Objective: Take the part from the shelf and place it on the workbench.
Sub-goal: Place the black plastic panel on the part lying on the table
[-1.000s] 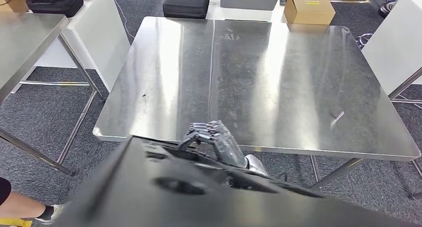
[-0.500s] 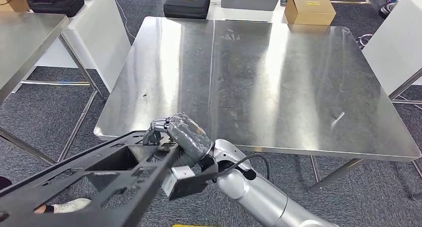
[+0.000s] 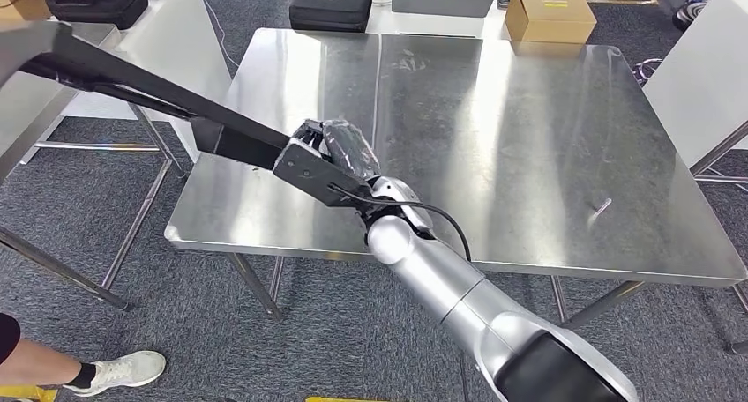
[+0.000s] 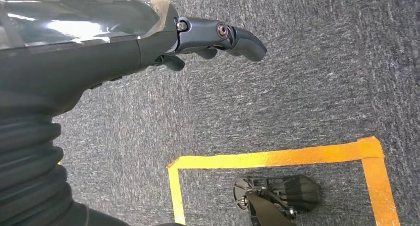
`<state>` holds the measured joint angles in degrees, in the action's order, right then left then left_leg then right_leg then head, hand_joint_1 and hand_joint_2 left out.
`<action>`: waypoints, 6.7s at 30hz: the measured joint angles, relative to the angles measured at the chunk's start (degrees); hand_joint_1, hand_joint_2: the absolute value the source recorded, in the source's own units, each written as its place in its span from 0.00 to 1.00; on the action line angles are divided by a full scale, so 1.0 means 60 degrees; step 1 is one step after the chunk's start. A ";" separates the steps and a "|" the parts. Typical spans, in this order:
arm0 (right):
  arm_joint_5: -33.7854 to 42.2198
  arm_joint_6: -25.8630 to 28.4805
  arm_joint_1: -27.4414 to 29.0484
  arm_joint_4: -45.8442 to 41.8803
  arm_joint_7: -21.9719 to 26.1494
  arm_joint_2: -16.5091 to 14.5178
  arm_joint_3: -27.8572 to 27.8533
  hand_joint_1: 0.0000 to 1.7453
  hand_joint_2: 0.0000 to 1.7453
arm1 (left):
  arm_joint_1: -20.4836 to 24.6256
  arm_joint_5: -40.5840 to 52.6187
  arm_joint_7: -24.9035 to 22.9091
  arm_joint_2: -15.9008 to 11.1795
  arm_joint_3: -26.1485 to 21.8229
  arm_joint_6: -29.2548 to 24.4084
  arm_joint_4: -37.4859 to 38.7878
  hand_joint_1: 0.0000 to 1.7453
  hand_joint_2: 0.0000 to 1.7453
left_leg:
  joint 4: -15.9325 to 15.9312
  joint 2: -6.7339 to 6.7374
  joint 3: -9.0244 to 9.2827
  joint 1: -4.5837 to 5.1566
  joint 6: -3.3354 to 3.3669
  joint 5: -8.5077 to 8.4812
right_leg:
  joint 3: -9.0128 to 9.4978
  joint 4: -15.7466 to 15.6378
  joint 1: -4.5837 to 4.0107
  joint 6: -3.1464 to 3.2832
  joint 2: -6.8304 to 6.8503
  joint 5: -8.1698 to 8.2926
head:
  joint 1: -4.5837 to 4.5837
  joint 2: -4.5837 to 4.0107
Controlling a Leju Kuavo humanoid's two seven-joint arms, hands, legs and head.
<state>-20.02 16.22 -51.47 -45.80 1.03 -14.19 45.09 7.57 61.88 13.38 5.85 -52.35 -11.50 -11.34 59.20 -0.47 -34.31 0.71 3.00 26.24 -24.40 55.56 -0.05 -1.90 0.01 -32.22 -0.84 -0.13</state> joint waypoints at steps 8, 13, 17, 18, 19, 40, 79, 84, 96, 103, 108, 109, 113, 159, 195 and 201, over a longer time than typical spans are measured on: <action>-0.1269 0.0512 -0.0813 0.1196 -0.0500 -0.0230 0.0109 1.00 1.00 | -0.0004 -0.0180 0.0003 0.0010 0.0008 -0.0088 0.0000 0.00 1.00 | -0.0001 -0.0003 -0.0004 0.0000 0.0000 0.0000 | -0.0006 -0.0001 0.0000 0.0000 0.0000 0.0000 | 0.0001 0.0000; -0.2863 0.1378 -0.1161 0.1874 -0.1125 -0.0224 0.0302 1.00 1.00 | -0.0033 -0.0286 0.0000 0.0013 0.0008 -0.0120 0.0000 0.00 1.00 | -0.0001 -0.0004 -0.0004 0.0000 0.0000 0.0000 | -0.0008 -0.0001 0.0000 0.0000 0.0001 0.0000 | 0.0000 0.0000; -0.3834 0.1910 -0.1363 0.2481 -0.1314 -0.0122 0.0509 1.00 1.00 | -0.0068 -0.0351 0.0005 0.0008 0.0008 -0.0171 0.0000 0.00 1.00 | -0.0001 -0.0002 -0.0005 0.0000 0.0000 0.0000 | -0.0008 -0.0001 0.0000 0.0000 0.0001 0.0000 | 0.0001 0.0000; -0.3876 0.1933 -0.1376 0.2580 -0.1318 -0.0100 0.0546 1.00 1.00 | -0.0074 -0.0356 0.0005 0.0007 0.0008 -0.0176 0.0000 0.00 1.00 | 0.0000 -0.0002 -0.0005 0.0001 0.0000 0.0000 | -0.0009 -0.0001 0.0000 0.0000 0.0000 0.0000 | 0.0001 0.0000; -0.3898 0.1940 -0.1382 0.2664 -0.1322 -0.0083 0.0576 1.00 1.00 | -0.0078 -0.0361 0.0006 0.0006 0.0008 -0.0177 0.0000 0.00 1.00 | 0.0000 -0.0002 -0.0006 0.0001 0.0000 0.0000 | -0.0009 -0.0002 0.0001 -0.0001 0.0000 0.0000 | 0.0002 0.0000; -0.6854 0.2432 -0.1245 0.3981 -0.2016 0.0169 0.1758 1.00 1.00 | -0.0251 -0.0892 0.0296 -0.0008 -0.0010 -0.0251 0.0004 0.00 1.00 | -0.0007 -0.0001 -0.0005 -0.0001 0.0000 0.0000 | -0.0013 -0.0002 0.0000 -0.0001 0.0000 0.0000 | 0.0002 0.0000; -0.6106 0.3870 -0.0736 0.4730 -0.2118 0.1260 -0.0034 1.00 1.00 | -0.0655 -0.0247 0.0185 0.0005 0.0258 0.0066 0.0204 0.00 1.00 | -0.0005 -0.0003 0.0007 0.0011 0.0002 0.0000 | -0.0027 -0.0007 0.0004 -0.0004 0.0001 0.0003 | 0.0001 0.0000; -0.6544 0.3898 -0.0785 0.4378 -0.1782 0.1356 -0.0741 1.00 1.00 | -0.0596 -0.0148 0.0104 0.0005 0.0358 0.0277 0.0204 0.00 1.00 | -0.0002 0.0000 0.0013 0.0012 0.0004 -0.0002 | 0.0003 -0.0006 0.0005 -0.0007 0.0000 0.0006 | 0.0004 0.0000; -0.7379 0.3901 -0.0792 0.3694 -0.1348 0.1283 -0.1840 1.00 1.00 | -0.0513 -0.0112 0.0119 0.0010 0.0542 0.0300 0.0204 0.00 1.00 | -0.0005 -0.0003 0.0015 0.0005 0.0003 -0.0002 | 0.0003 -0.0006 0.0004 -0.0006 0.0000 0.0005 | 0.0002 0.0000; -0.7722 0.3901 -0.0792 0.3586 -0.1235 0.1229 -0.2147 1.00 1.00 | -0.0436 -0.0134 0.0131 0.0022 0.0554 0.0216 0.0204 0.00 1.00 | 0.0005 -0.0004 0.0014 0.0033 0.0006 0.0000 | 0.0003 -0.0012 0.0023 -0.0016 0.0000 0.0011 | 0.0004 0.0000; -0.7807 0.3899 -0.0790 0.3574 -0.1219 0.1164 -0.2257 1.00 1.00 | -0.0416 -0.0158 0.0131 0.0021 0.0555 0.0166 0.0204 0.00 1.00 | 0.0010 -0.0006 0.0008 0.0063 0.0021 0.0012 | -0.0024 -0.0020 0.0064 -0.0020 -0.0001 0.0010 | 0.0004 0.0000; -0.7815 0.3899 -0.0791 0.3573 -0.1214 0.1152 -0.2275 1.00 1.00 | -0.0415 -0.0167 0.0131 0.0020 0.0555 0.0162 0.0204 0.00 1.00 | 0.0010 -0.0006 0.0007 0.0074 0.0034 0.0020 | -0.0039 -0.0025 0.0078 -0.0021 -0.0001 0.0009 | 0.0004 0.0000; -0.7863 0.3901 -0.0796 0.3541 -0.1200 0.1070 -0.2301 1.00 1.00 | -0.0411 -0.0198 0.0131 0.0026 0.0555 0.0157 0.0204 0.00 1.00 | -0.0063 0.0000 0.0039 0.0070 0.0117 0.0049 | -0.0058 -0.0065 0.0103 -0.0102 -0.0002 -0.0023 | 0.0007 0.0000; -0.8017 0.4017 -0.0498 0.3445 -0.1127 0.0998 -0.2391 1.00 1.00 | -0.0428 -0.0219 0.0165 0.0106 0.0558 0.0099 0.0206 0.00 1.00 | -0.0167 -0.0120 0.0747 -0.0058 -0.0091 0.0652 | -0.2051 0.0202 0.0008 0.0104 -0.0008 0.1562 | 0.0076 0.0000; -0.8016 0.4018 -0.0664 0.3423 -0.1127 0.0933 -0.2389 1.00 1.00 | -0.0380 -0.0219 0.0168 0.0090 0.0565 0.0096 0.0208 0.00 1.00 | -0.0317 0.0004 0.0338 -0.0129 0.0035 0.0210 | -0.1629 0.0066 -0.0022 -0.0144 -0.0060 0.1379 | 0.0155 0.0000; -0.8016 0.4017 -0.0661 0.3423 -0.1127 0.0933 -0.2389 1.00 1.00 | -0.0380 -0.0219 0.0168 0.0067 0.0564 0.0096 0.0208 0.00 1.00 | -0.0337 0.0010 0.0332 -0.0099 0.0052 0.0236 | -0.1609 0.0069 -0.0010 -0.0142 -0.0062 0.1382 | 0.0151 0.0000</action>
<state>-68.12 40.32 -55.43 -25.27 -5.73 -8.59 30.75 5.29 60.57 14.38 6.25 -48.97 -10.93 -10.10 57.18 -0.41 -32.32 0.11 3.32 27.66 -34.06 55.98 -0.11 -2.75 -0.36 -23.93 0.07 -0.13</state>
